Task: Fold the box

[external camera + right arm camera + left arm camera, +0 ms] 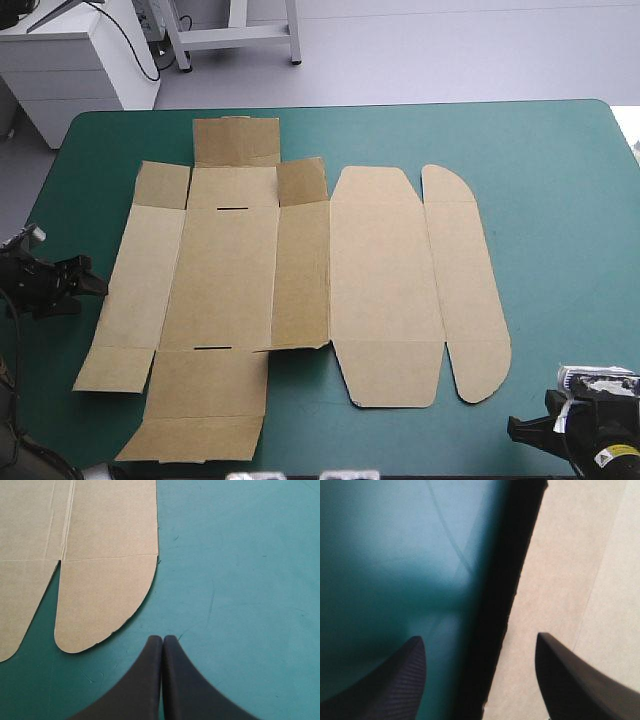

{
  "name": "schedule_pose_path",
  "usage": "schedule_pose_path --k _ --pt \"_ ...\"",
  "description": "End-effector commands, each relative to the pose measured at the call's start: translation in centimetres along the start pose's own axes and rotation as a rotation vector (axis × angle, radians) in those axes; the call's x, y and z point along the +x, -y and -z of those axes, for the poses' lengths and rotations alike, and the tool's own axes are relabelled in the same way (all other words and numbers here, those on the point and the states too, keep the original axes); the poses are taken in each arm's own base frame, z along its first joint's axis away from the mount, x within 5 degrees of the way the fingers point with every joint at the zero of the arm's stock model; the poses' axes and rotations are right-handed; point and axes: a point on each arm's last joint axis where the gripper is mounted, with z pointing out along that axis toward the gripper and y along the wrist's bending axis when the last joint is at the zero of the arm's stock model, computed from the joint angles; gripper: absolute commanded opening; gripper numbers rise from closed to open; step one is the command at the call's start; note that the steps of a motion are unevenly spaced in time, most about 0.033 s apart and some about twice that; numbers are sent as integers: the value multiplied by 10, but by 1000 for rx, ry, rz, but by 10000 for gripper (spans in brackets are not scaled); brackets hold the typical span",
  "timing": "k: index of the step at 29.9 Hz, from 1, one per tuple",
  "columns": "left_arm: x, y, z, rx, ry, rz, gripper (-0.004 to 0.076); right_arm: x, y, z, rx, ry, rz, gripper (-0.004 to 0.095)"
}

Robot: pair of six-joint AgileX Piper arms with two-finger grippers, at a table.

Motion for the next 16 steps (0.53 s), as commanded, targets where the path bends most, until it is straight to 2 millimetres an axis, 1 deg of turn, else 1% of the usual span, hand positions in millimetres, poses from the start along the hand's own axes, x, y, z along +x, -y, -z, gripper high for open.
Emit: schedule_pose_path --k 1,6,9,14,16 --pt "6 13 0 121 -28 -6 440 -11 -1 4 -5 69 0 -20" --pt "14 12 -17 181 -58 -22 440 -11 -1 4 -5 69 0 -20" --pt "16 17 -27 227 -68 -9 440 -11 -1 4 -5 69 0 -20" --pt "19 25 -46 248 -139 -16 440 -11 -1 4 -5 69 0 -20" --pt "19 30 -49 250 -152 -32 440 -11 -1 4 -5 69 0 -19"
